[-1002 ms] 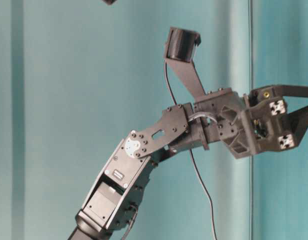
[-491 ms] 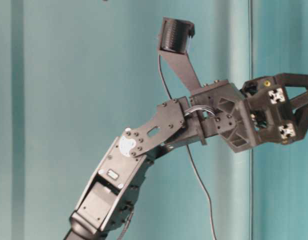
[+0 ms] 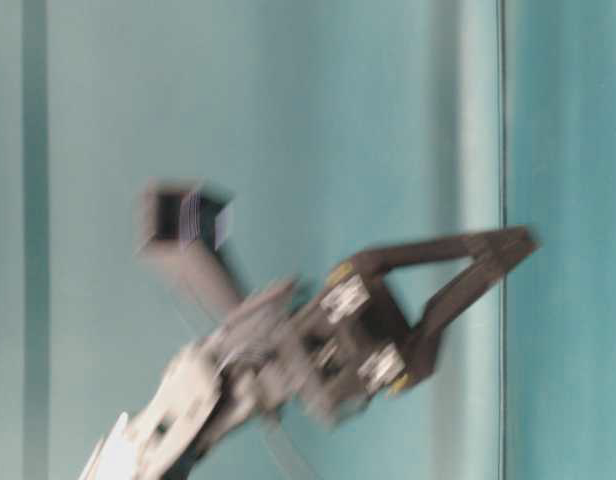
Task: Insert the USB using both arms.
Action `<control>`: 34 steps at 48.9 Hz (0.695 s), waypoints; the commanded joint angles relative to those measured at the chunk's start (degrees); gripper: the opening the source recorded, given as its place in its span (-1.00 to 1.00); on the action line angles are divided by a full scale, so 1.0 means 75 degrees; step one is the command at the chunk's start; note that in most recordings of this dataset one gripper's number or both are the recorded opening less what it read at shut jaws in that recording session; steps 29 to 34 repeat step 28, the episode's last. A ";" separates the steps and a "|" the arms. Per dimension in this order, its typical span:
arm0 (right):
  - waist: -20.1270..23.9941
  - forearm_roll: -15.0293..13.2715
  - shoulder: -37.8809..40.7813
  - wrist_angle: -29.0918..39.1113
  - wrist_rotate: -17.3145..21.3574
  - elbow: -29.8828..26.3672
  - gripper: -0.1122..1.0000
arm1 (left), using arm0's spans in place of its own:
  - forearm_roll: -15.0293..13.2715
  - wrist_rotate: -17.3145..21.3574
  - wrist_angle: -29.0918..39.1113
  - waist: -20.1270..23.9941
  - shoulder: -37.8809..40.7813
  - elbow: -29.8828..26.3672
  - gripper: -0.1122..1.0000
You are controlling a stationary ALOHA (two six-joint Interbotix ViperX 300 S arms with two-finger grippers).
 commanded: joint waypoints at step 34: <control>0.0000 0.1664 -0.2777 -0.2859 0.0750 0.2285 0.66 | 0.0023 0.0105 -0.3105 -0.0668 -0.3176 0.2895 0.67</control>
